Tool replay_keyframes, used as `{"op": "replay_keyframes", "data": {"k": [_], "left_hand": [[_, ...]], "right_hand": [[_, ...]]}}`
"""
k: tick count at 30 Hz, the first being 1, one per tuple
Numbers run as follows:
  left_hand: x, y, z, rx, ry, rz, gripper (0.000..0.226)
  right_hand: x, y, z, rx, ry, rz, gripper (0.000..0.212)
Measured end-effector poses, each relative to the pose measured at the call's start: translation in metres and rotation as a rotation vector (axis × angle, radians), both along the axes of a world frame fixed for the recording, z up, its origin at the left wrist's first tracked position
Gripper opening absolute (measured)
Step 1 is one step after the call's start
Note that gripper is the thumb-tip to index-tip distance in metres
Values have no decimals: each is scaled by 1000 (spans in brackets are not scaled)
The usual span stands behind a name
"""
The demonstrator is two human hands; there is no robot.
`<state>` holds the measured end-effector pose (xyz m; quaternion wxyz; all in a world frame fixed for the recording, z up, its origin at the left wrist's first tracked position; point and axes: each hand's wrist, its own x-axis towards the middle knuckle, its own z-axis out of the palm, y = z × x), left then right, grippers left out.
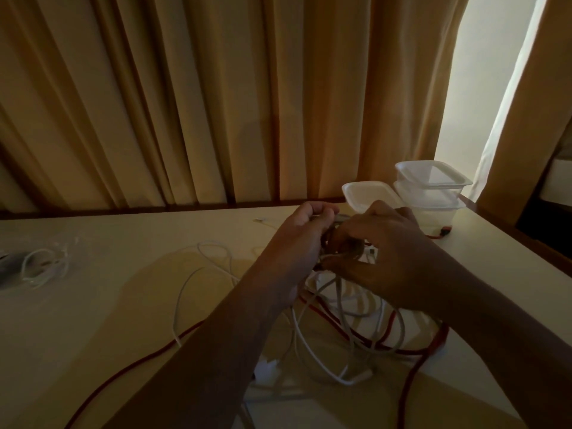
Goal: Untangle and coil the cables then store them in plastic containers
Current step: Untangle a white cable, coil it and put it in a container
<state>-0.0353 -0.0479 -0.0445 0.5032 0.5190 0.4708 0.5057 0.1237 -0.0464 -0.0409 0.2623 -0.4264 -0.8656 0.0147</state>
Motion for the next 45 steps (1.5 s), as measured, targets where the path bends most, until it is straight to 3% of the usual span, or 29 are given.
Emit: {"op": "replay_keyframes", "data": {"k": [5, 10, 26, 36, 45], "left_hand": [[1, 2, -3, 55, 14, -7, 23], [6, 5, -11, 121, 12, 13, 27], [11, 3, -13, 298, 119, -22, 32], [2, 1, -9, 288, 46, -80, 28], [-8, 7, -7, 216, -45, -19, 23]], "right_hand": [[2, 4, 0, 45, 32, -83, 38], [5, 5, 2, 73, 141, -121, 26], [13, 4, -4, 35, 298, -300, 17], [10, 3, -4, 2, 529, -179, 17], [9, 4, -3, 65, 404, -14, 26]]}}
